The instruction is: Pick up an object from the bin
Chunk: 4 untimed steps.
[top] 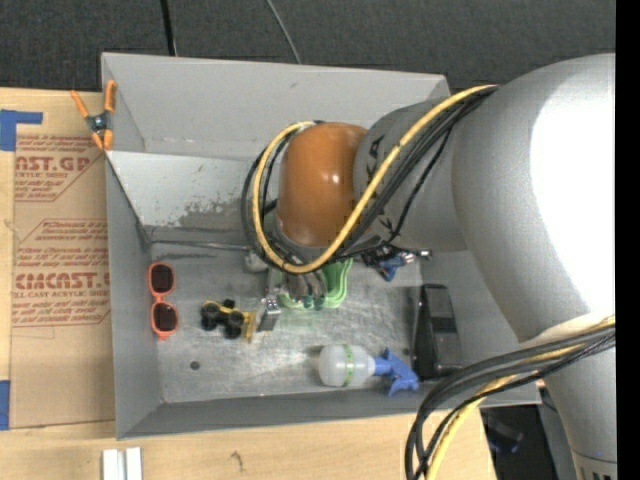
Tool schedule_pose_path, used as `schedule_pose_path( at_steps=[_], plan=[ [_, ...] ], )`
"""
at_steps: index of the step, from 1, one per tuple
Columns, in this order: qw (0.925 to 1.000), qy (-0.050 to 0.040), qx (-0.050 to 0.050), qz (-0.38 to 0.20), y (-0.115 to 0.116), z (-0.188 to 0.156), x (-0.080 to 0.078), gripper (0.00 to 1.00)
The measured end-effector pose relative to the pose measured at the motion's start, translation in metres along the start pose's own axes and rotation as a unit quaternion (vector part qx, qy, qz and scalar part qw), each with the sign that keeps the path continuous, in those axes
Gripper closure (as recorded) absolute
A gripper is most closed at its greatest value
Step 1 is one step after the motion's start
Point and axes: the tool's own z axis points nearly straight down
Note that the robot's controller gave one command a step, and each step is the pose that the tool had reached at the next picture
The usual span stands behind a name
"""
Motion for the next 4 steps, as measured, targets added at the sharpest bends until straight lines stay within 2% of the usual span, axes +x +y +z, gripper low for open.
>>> schedule_pose_path(
  at_steps=[1,2,3,4],
  plan=[
    [0.9976,-0.0010,0.000,-0.069,-0.002,0.004,-0.005,0.00],
    [0.9998,-0.0026,0.001,-0.022,0.025,0.010,0.030,0.00],
    [0.9994,-0.0004,-0.001,-0.035,0.044,0.013,0.058,0.00],
    [0.9997,-0.0006,0.000,-0.026,0.069,0.004,0.060,0.00]
  ],
)
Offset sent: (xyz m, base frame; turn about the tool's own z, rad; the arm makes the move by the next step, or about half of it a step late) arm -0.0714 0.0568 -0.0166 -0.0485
